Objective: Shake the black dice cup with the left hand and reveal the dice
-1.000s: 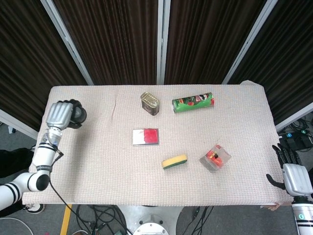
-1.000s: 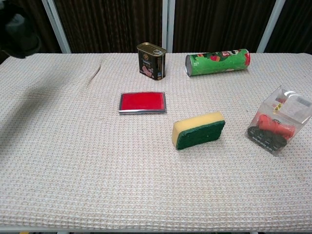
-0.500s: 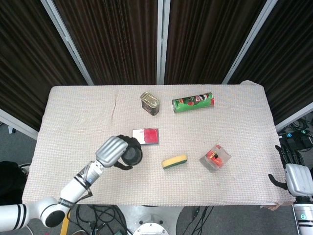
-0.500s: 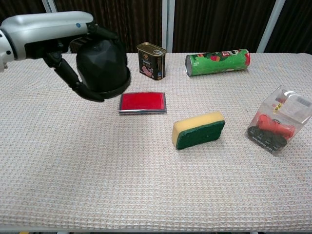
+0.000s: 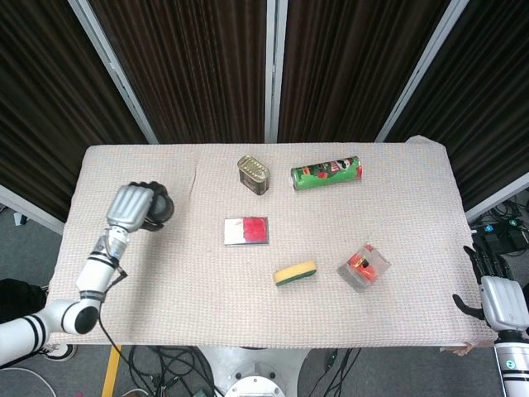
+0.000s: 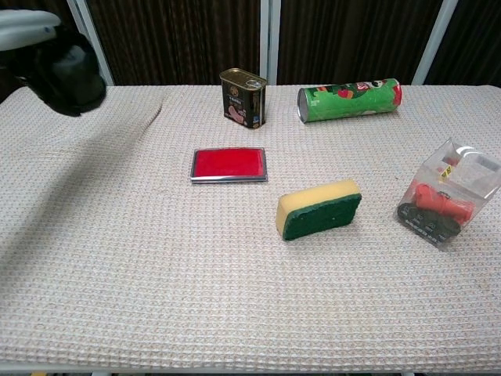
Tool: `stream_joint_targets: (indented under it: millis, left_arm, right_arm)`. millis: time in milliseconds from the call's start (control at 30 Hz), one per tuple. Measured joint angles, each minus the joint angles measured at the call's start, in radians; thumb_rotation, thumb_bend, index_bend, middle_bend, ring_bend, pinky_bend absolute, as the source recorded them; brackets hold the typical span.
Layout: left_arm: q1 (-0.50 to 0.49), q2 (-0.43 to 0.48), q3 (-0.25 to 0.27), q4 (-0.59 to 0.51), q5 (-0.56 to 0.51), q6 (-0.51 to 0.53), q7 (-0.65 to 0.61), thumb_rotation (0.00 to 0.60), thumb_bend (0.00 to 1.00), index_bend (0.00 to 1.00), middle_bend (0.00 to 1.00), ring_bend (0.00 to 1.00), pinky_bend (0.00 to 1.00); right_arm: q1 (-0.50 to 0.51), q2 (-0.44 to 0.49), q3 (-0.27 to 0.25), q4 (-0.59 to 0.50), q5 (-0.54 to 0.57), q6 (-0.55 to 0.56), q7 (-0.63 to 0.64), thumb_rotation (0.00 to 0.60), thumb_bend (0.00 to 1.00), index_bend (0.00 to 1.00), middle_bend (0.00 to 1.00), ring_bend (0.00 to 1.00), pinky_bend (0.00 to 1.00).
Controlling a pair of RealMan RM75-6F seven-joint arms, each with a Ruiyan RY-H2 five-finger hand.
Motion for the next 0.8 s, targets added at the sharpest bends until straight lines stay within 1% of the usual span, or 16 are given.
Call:
stream_joint_targets:
  millis: [67, 133, 167, 233, 267, 367, 400, 500, 600, 667, 700, 767, 800]
  left_arm:
    - [0.001, 0.002, 0.007, 0.046, 0.007, -0.001, -0.003, 0.6, 0.24, 0.58, 0.61, 0.38, 0.36]
    - [0.002, 0.006, 0.019, 0.053, 0.022, -0.006, -0.008, 0.6, 0.24, 0.58, 0.61, 0.38, 0.36]
    - [0.003, 0.008, 0.026, 0.041, 0.031, -0.01, -0.01, 0.6, 0.24, 0.58, 0.61, 0.38, 0.36]
    - [0.004, 0.011, 0.044, -0.021, 0.057, -0.018, -0.016, 0.6, 0.24, 0.58, 0.61, 0.38, 0.36]
    - [0.004, 0.013, 0.053, -0.063, 0.07, -0.022, -0.018, 0.6, 0.24, 0.58, 0.61, 0.38, 0.36]
    - [0.005, 0.021, 0.081, -0.258, 0.117, -0.031, -0.022, 0.6, 0.24, 0.58, 0.61, 0.38, 0.36]
    - [0.005, 0.024, 0.088, -0.348, 0.132, -0.032, -0.022, 0.6, 0.24, 0.58, 0.61, 0.39, 0.36]
    - [0.0, 0.025, 0.091, -0.545, 0.149, -0.03, -0.018, 0.6, 0.24, 0.58, 0.63, 0.4, 0.36]
    - [-0.015, 0.013, 0.076, -0.651, 0.132, -0.03, -0.003, 0.6, 0.24, 0.58, 0.63, 0.39, 0.37]
    - [-0.029, -0.002, 0.062, -0.666, 0.108, -0.03, 0.013, 0.6, 0.24, 0.58, 0.63, 0.39, 0.37]
    - [-0.04, -0.015, 0.052, -0.656, 0.087, -0.027, 0.026, 0.6, 0.24, 0.58, 0.62, 0.39, 0.37]
    - [-0.056, -0.037, 0.037, -0.612, 0.055, -0.021, 0.047, 0.6, 0.24, 0.58, 0.62, 0.39, 0.37]
    - [-0.066, -0.054, 0.027, -0.562, 0.034, -0.014, 0.061, 0.6, 0.24, 0.58, 0.62, 0.39, 0.37]
  right_arm:
    - [0.001, -0.002, -0.001, 0.002, -0.002, -0.001, 0.0, 0.6, 0.15, 0.0, 0.0, 0.0, 0.0]
    - [0.001, -0.003, 0.001, 0.004, 0.0, -0.001, 0.002, 0.6, 0.15, 0.0, 0.0, 0.0, 0.0]
    - [0.001, -0.003, 0.001, 0.006, 0.001, -0.001, 0.003, 0.6, 0.15, 0.0, 0.0, 0.0, 0.0]
    - [0.001, -0.003, 0.001, 0.007, 0.001, -0.003, 0.005, 0.6, 0.15, 0.0, 0.0, 0.0, 0.0]
    - [0.001, -0.003, 0.001, 0.007, 0.002, -0.004, 0.006, 0.6, 0.15, 0.0, 0.0, 0.0, 0.0]
    - [0.002, -0.002, 0.002, 0.009, 0.003, -0.005, 0.008, 0.6, 0.15, 0.0, 0.0, 0.0, 0.0]
    - [0.002, -0.003, 0.003, 0.01, 0.004, -0.006, 0.009, 0.6, 0.15, 0.0, 0.0, 0.0, 0.0]
    - [0.004, -0.006, 0.003, 0.015, 0.01, -0.014, 0.006, 0.6, 0.15, 0.0, 0.0, 0.0, 0.0]
    - [0.005, -0.013, 0.003, 0.02, 0.015, -0.02, -0.004, 0.6, 0.15, 0.0, 0.0, 0.0, 0.0]
    - [0.005, -0.012, 0.004, 0.019, 0.016, -0.017, -0.003, 0.6, 0.15, 0.0, 0.0, 0.0, 0.0]
    - [0.004, -0.011, 0.006, 0.019, 0.017, -0.015, -0.002, 0.6, 0.15, 0.0, 0.0, 0.0, 0.0]
    - [0.003, -0.008, 0.01, 0.019, 0.022, -0.012, 0.003, 0.6, 0.15, 0.0, 0.0, 0.0, 0.0]
    - [0.002, -0.008, 0.012, 0.021, 0.025, -0.012, 0.006, 0.6, 0.15, 0.0, 0.0, 0.0, 0.0]
